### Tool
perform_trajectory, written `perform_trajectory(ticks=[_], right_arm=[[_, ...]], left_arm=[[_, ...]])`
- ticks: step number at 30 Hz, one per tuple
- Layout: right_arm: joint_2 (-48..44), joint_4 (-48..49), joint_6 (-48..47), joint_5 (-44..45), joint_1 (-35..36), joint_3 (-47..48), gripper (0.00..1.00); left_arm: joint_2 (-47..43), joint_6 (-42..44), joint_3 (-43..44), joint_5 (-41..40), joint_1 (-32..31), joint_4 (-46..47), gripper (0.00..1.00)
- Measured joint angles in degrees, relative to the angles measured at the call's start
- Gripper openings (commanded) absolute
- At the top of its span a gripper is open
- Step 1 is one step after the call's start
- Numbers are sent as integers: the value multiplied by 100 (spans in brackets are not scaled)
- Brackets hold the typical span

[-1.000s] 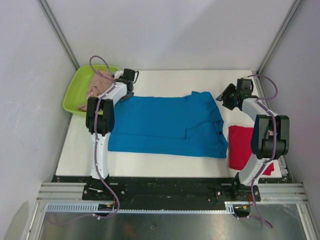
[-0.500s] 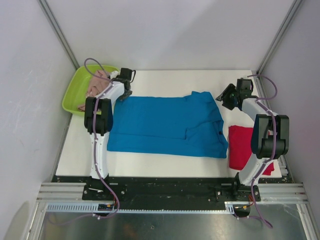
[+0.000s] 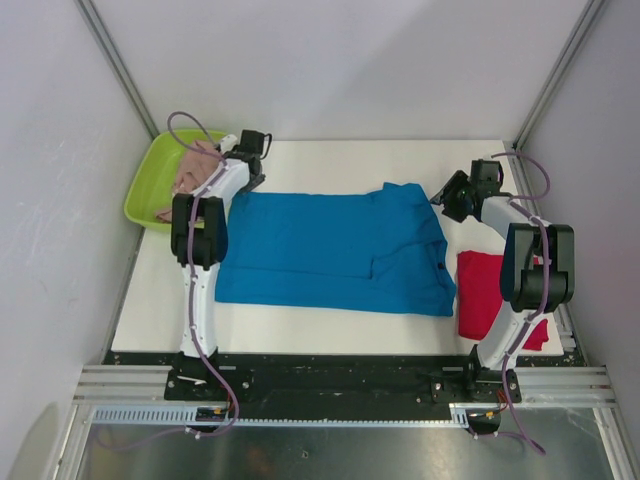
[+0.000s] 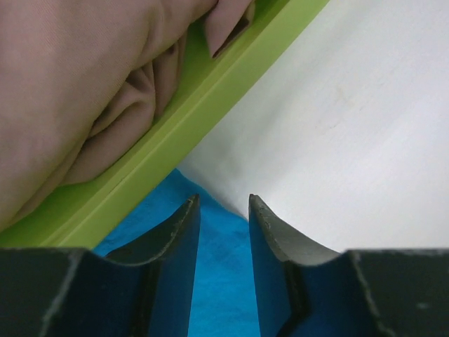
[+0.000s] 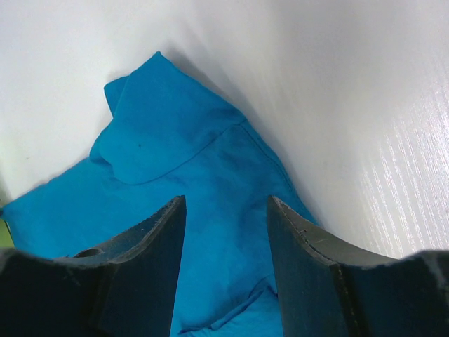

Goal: Fold and stack the t-shirts
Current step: Grap the side of the flattened tshirt furthest away from the robot with both arms

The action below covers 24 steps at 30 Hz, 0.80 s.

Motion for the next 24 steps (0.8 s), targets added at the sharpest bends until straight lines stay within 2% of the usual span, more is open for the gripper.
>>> perform_trajectory(ticks=[6, 13, 18, 24], right_arm=[[13, 28, 0, -35, 0, 0, 53], [79, 42, 4, -79, -26, 2, 53], [223, 48, 0, -138, -55, 140, 54], [809, 59, -245, -96, -31, 881, 57]], left_arm=[[199, -149, 4, 9, 7, -7, 33], [199, -260, 9, 120, 57, -37, 2], [199, -278, 9, 199, 79, -39, 0], [195, -251, 9, 221, 79, -35, 0]])
